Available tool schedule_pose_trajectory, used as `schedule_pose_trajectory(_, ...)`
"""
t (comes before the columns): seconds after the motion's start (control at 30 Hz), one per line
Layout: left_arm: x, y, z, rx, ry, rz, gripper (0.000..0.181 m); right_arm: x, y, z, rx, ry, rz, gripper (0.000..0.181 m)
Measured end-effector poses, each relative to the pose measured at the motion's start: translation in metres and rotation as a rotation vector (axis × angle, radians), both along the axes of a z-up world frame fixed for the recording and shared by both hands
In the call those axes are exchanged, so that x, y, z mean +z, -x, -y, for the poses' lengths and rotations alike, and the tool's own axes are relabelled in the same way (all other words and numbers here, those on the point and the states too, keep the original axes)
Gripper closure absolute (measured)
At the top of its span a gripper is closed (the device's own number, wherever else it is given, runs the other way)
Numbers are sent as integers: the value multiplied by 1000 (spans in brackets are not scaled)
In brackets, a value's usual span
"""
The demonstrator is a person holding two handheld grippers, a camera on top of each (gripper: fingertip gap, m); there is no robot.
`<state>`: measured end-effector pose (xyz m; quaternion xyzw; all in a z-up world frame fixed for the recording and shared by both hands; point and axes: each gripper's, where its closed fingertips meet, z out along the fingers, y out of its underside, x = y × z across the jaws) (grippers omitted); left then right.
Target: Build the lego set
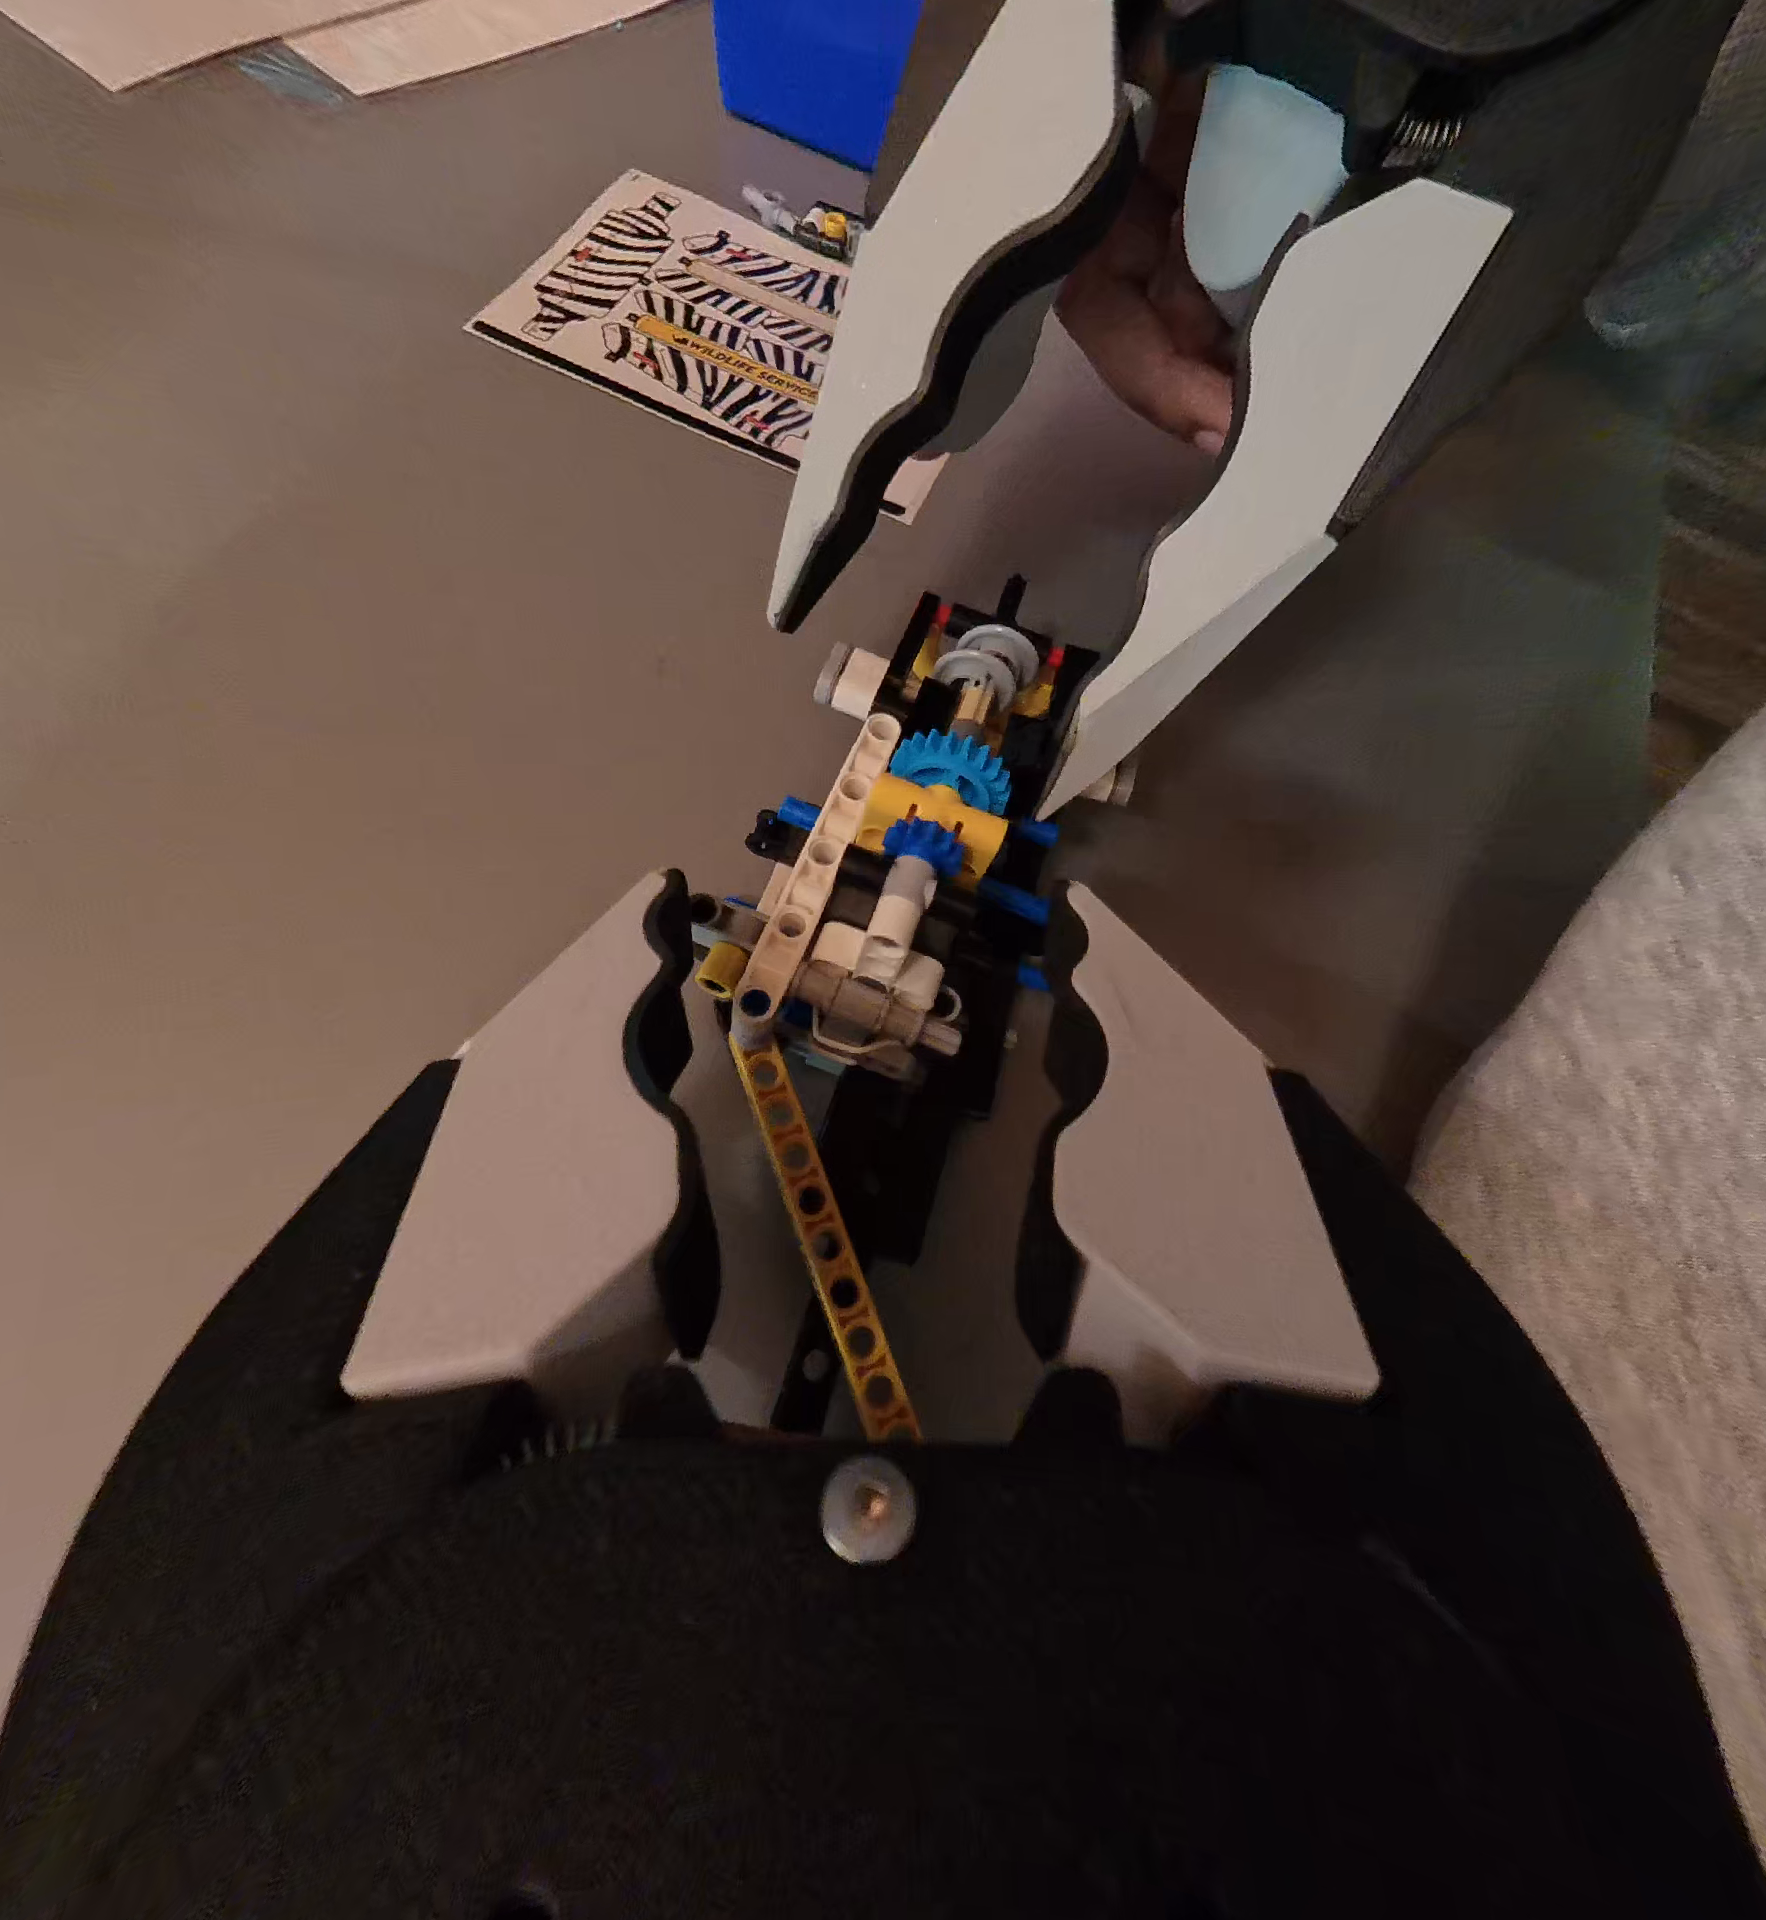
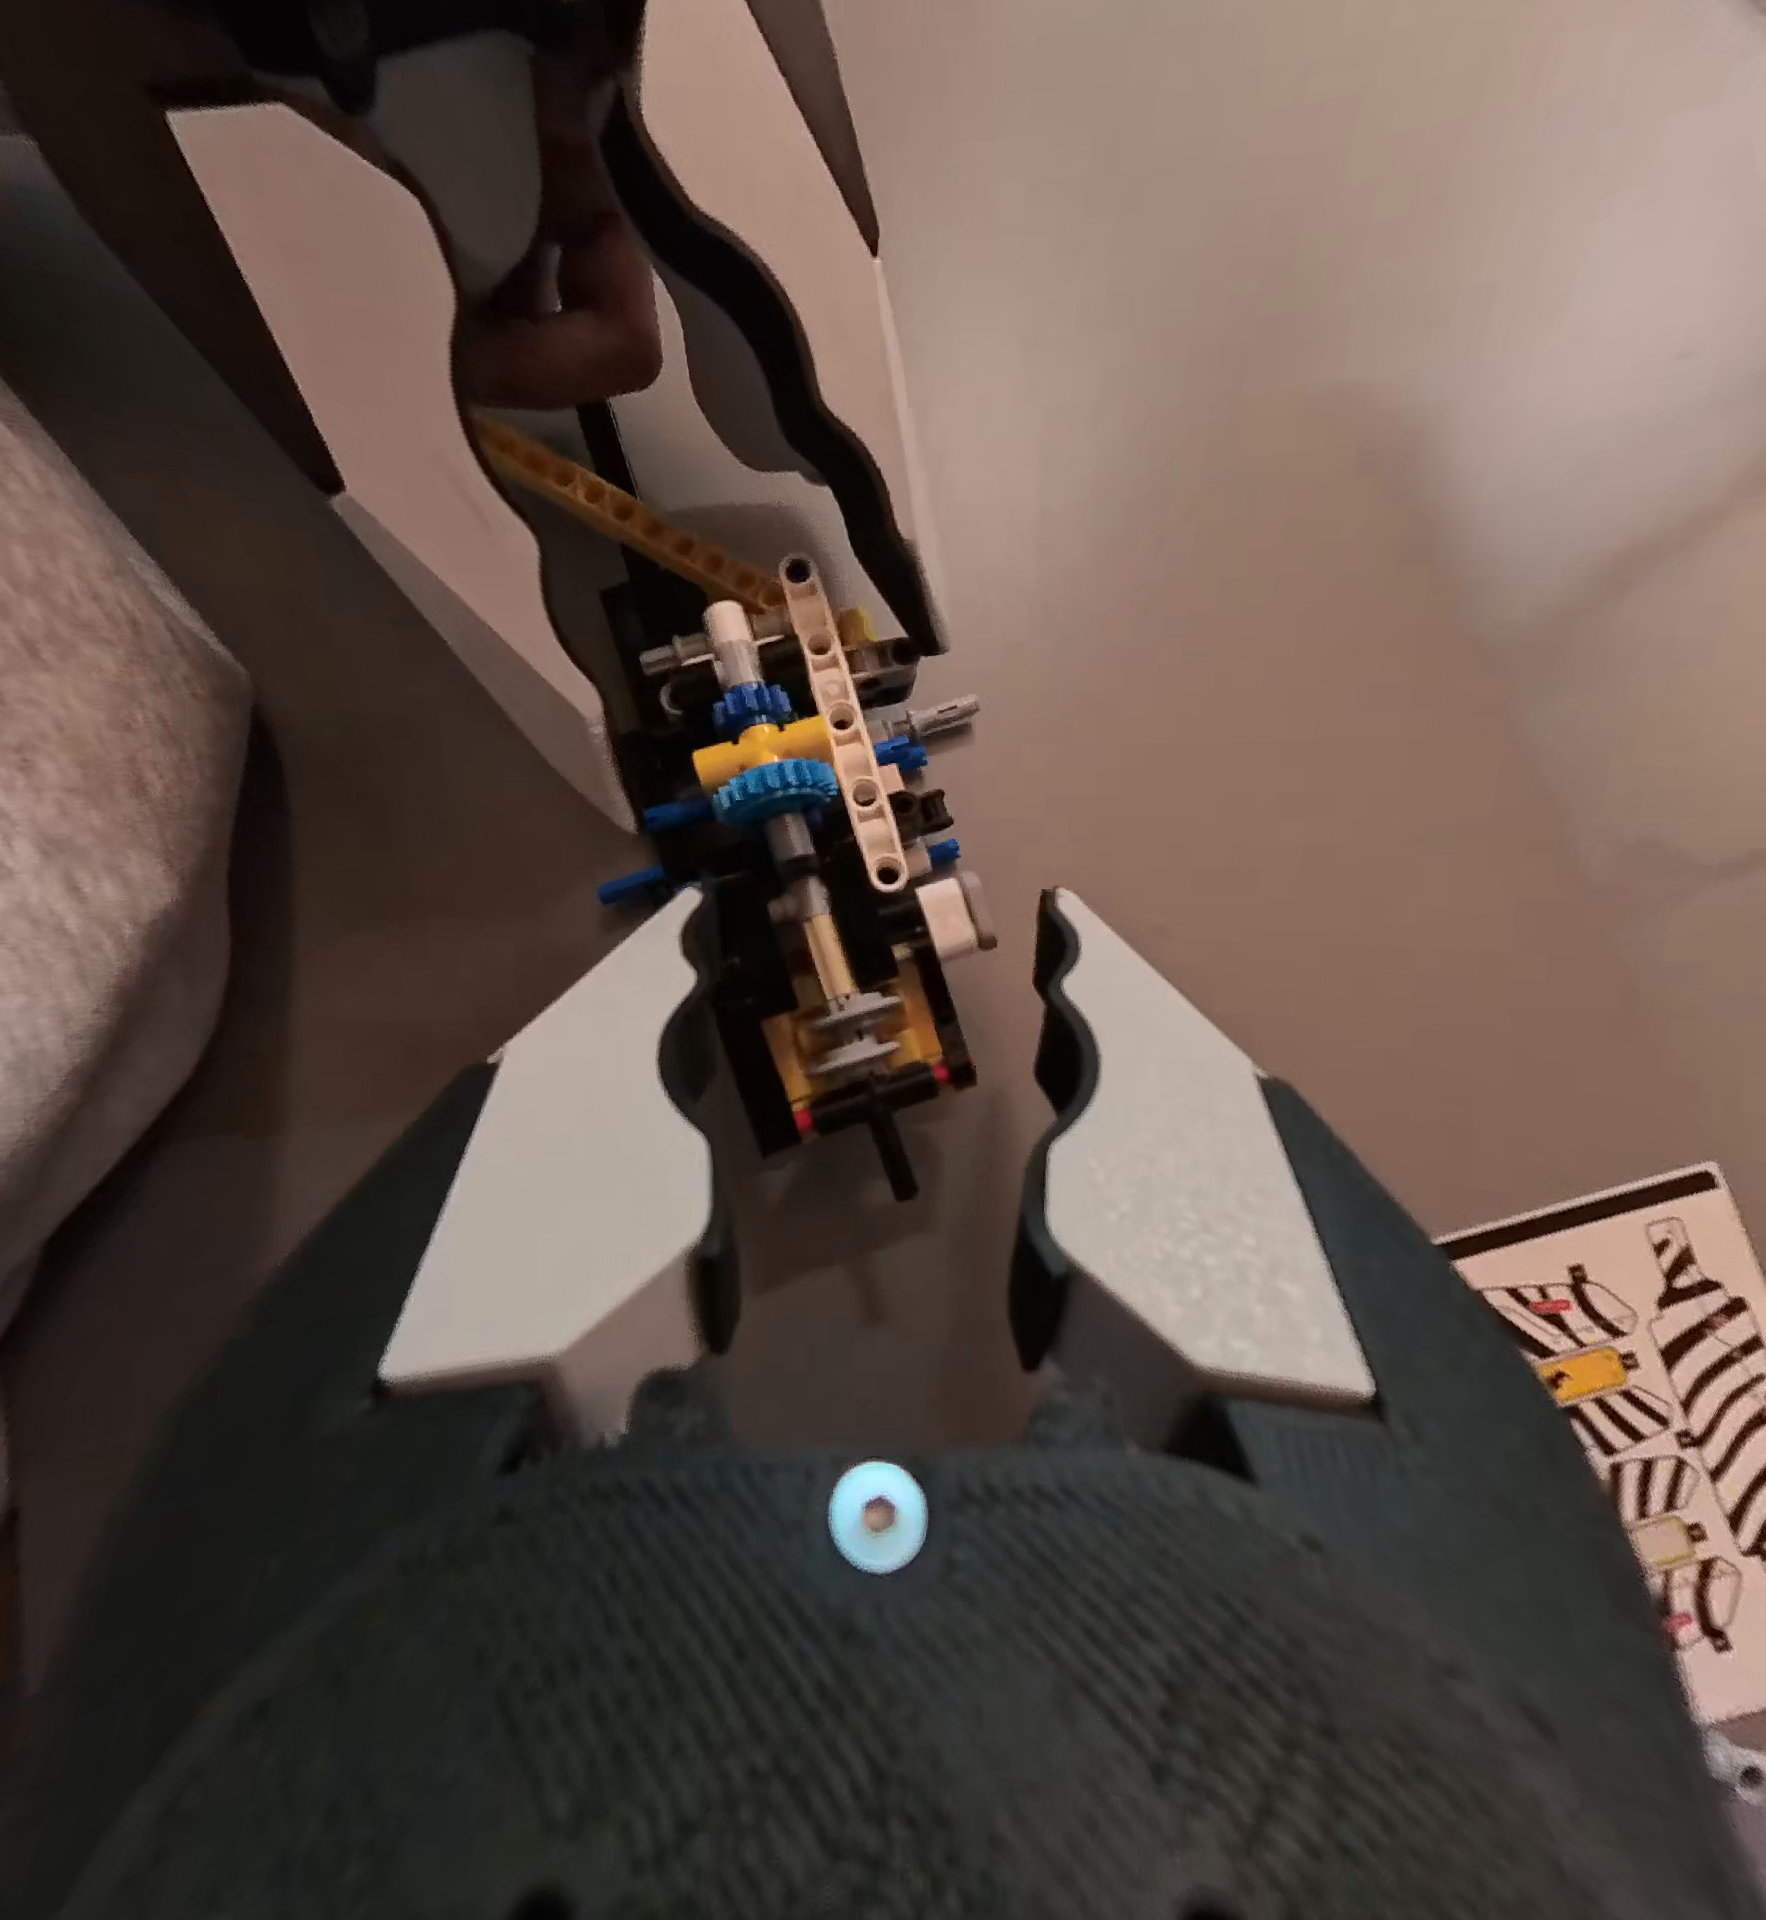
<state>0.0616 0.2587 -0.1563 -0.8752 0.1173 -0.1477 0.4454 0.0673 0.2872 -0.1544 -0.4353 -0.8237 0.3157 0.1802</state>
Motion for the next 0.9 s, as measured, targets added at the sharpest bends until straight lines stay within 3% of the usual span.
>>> schedule_pose_trajectory(0.2,0,0,1,8,-12,-5,115,1,-4,1,14,-22,-3,122)
schedule_pose_trajectory(0.27,1,-5,3,-12,-11,15,127,2,-2,1,23,-25,-8,124)
schedule_pose_trajectory(0.9,-3,-3,4,-55,7,-38,128,-2,-1,6,130,-31,31,132)
